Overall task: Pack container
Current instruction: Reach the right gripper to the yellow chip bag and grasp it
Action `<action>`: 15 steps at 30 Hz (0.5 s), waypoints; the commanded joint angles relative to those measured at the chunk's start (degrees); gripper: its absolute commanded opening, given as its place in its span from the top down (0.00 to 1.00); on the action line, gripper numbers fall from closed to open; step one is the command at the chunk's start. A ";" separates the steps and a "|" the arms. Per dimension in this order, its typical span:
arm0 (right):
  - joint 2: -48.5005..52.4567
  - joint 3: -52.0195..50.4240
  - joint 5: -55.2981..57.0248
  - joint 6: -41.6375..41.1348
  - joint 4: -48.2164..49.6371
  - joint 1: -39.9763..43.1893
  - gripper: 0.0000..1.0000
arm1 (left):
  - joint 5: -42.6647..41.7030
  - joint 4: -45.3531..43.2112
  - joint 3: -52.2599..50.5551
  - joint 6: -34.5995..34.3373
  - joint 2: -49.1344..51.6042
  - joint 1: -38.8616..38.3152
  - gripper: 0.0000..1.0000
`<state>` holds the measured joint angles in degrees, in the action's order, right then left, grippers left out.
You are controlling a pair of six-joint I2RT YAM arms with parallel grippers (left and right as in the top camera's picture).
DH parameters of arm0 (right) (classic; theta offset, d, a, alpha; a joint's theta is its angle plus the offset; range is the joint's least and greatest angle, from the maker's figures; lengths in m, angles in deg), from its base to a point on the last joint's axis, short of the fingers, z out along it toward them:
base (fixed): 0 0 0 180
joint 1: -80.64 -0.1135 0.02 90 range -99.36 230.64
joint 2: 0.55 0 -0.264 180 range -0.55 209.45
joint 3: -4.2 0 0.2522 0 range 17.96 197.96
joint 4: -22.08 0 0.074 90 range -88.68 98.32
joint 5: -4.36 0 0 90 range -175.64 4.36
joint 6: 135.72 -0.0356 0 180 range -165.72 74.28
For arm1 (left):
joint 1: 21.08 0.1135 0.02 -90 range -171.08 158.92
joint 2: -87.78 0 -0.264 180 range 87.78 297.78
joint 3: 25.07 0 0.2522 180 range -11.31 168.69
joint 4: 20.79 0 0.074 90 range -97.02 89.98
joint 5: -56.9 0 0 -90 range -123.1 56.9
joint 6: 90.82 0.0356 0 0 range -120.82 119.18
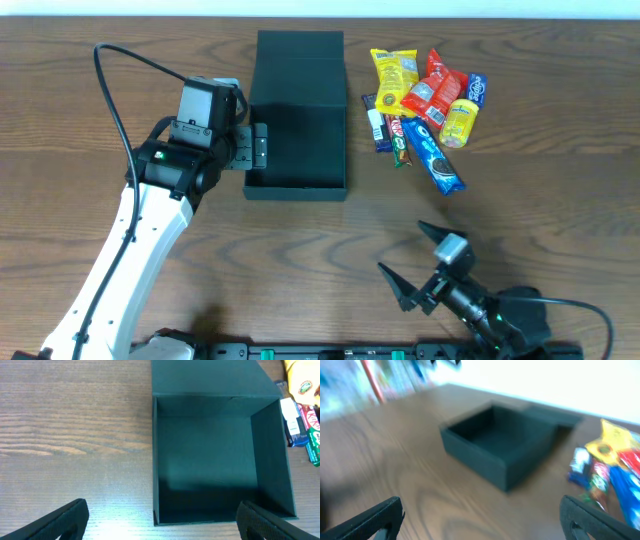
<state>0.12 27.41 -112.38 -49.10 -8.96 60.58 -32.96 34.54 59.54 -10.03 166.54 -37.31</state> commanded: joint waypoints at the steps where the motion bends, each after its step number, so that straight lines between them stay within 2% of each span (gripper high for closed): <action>1: -0.35 0.07 -3.28 -9.75 6.23 -0.61 0.01 | -0.22 -0.07 0.31 -0.63 0.28 0.02 0.05; 4: -0.31 0.09 -0.81 -9.86 14.51 -0.48 0.01 | -0.20 -0.17 0.31 -0.63 0.28 0.04 0.05; 8: 2.71 0.13 2.40 -9.38 15.02 1.16 0.01 | -0.20 -0.46 0.31 -0.63 0.28 0.04 0.05; 15: 20.46 7.76 2.12 -2.01 16.41 7.87 0.01 | -0.17 -2.75 0.31 0.04 0.28 0.09 0.05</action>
<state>15.40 30.10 -111.11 -55.26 6.71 66.20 -32.98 32.50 59.54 -9.98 166.54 -37.31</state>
